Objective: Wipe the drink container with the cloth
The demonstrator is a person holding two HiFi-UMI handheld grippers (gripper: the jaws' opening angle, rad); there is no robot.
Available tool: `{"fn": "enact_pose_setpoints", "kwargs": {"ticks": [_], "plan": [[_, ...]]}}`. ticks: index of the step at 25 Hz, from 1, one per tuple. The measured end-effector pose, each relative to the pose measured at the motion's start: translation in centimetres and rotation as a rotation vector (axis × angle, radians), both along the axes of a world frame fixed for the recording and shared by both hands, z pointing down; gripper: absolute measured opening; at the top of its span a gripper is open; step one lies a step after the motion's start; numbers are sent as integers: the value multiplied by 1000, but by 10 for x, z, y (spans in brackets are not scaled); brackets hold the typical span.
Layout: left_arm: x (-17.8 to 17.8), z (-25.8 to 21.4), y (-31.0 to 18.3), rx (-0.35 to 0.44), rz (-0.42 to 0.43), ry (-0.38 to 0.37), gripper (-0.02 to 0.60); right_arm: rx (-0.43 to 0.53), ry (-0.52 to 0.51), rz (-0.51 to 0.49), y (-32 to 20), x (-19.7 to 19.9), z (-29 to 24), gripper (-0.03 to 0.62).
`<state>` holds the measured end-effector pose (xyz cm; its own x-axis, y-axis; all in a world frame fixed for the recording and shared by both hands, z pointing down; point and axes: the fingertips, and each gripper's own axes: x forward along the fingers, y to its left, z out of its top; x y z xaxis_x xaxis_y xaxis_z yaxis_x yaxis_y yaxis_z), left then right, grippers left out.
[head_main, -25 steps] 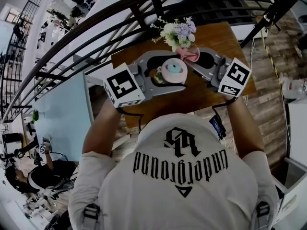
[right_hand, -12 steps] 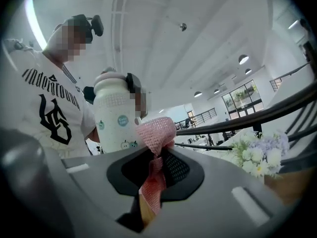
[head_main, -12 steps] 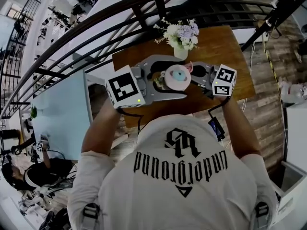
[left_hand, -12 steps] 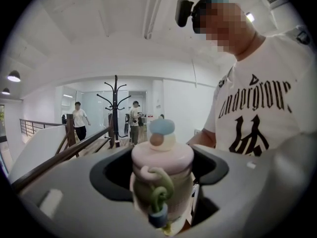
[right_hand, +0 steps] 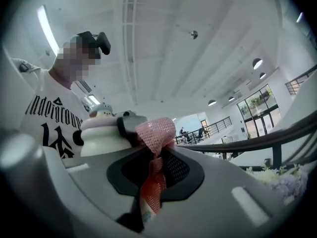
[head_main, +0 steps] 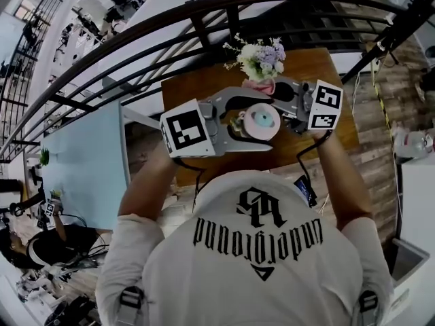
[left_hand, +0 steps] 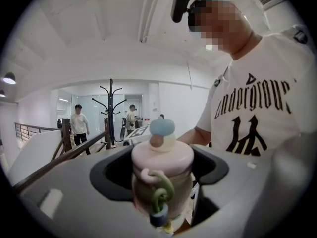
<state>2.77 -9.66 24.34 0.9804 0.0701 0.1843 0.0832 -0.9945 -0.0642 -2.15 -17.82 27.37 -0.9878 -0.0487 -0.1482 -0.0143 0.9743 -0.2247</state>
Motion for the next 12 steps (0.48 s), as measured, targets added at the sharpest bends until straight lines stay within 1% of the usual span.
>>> {"fn": "enact_pose_setpoints", "kwargs": {"ticks": [2, 5, 7, 10, 12], "plan": [[-2, -5, 1, 9, 4, 8, 385, -51, 1, 8, -1, -2, 15, 44], [-6, -10, 0, -5, -4, 6, 385, -144, -2, 32, -4, 4, 48, 44], [-8, -9, -3, -4, -11, 4, 385, -189, 2, 48, -5, 9, 67, 44], [-12, 3, -13, 14, -22, 11, 385, -204, 12, 65, -1, 18, 79, 44], [-15, 10, -19, 3, -43, 5, 385, -191, 0, 64, 1, 22, 71, 44]]}}
